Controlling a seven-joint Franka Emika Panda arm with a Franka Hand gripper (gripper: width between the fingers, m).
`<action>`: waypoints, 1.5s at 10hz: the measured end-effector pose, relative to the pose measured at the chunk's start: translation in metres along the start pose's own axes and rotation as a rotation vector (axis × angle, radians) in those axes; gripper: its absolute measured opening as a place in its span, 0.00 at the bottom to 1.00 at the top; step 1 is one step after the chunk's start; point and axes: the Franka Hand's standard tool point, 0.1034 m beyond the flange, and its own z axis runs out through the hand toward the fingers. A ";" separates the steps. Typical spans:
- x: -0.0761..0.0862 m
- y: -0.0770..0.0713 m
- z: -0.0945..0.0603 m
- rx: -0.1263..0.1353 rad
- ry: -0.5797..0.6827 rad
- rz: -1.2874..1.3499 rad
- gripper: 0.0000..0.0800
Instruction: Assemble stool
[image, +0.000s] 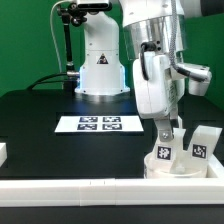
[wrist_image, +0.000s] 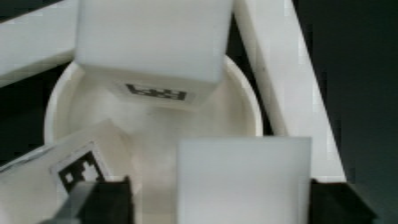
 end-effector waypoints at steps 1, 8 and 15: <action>0.000 0.000 0.000 0.000 0.000 -0.007 0.69; -0.007 -0.004 -0.015 0.005 -0.011 -0.333 0.81; -0.009 -0.007 -0.019 -0.025 0.025 -1.094 0.81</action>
Offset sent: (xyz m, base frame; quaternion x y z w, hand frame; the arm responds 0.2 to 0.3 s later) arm 0.0001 -0.0006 0.0322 0.0010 0.0022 -0.1170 0.9931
